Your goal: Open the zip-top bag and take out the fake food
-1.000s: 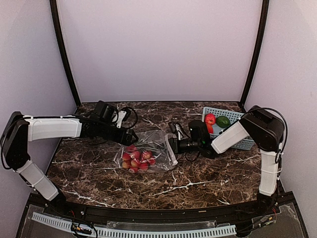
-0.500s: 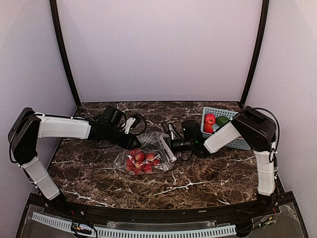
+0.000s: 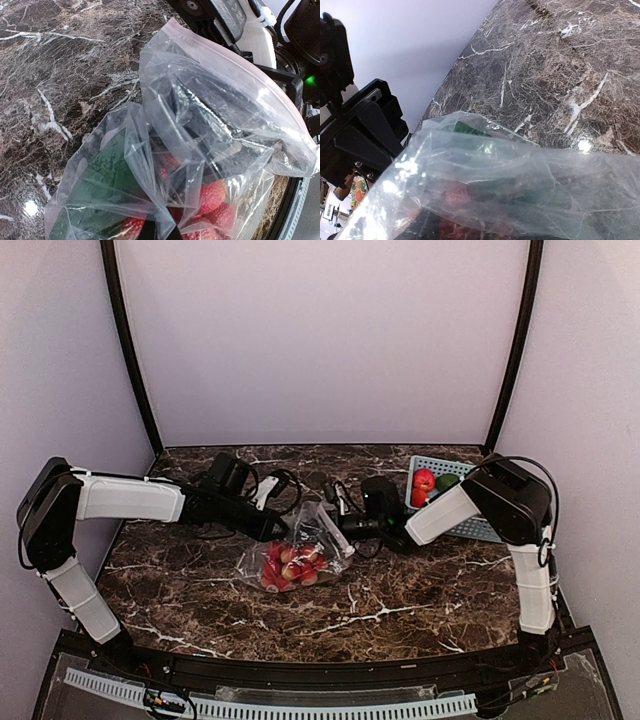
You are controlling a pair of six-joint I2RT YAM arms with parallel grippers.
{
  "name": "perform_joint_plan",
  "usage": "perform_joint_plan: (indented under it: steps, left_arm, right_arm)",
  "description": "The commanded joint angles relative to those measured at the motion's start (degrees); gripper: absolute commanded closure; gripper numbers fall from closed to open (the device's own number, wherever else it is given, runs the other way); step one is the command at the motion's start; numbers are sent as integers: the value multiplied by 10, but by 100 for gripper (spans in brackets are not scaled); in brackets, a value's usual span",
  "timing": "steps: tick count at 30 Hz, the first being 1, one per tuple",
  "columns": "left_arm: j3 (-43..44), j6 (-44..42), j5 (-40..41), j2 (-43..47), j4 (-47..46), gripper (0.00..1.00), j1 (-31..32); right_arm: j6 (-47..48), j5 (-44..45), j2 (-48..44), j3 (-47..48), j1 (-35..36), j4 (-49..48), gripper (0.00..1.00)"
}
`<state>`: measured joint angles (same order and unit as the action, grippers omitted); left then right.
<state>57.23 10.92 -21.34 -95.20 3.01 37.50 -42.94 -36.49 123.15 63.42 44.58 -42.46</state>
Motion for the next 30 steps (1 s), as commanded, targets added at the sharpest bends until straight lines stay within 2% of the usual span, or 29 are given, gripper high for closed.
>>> perform_joint_plan:
  steps: [1, 4, 9, 15, 20, 30]
  left_arm:
    - [1, -10, -44, 4, -24, 99, 16]
    - [1, -13, -43, 4, -25, 99, 17]
    - [-1, -19, -30, 11, -18, 99, 16]
    - [-3, -13, -13, 12, -18, 99, 17]
    - [-1, -9, 29, 14, -6, 99, 15]
    - [-16, 33, 104, 28, -1, 99, -11]
  right_arm:
    - [-12, 15, 22, 16, 11, -7, 56]
    - [-11, 21, 27, 21, 12, 5, 62]
    - [11, 61, 20, 31, 12, 66, 64]
    - [30, 67, 20, 45, 13, 105, 85]
    - [32, 45, 2, 24, 13, 90, 100]
    - [47, 29, -69, -55, 13, 44, 100]
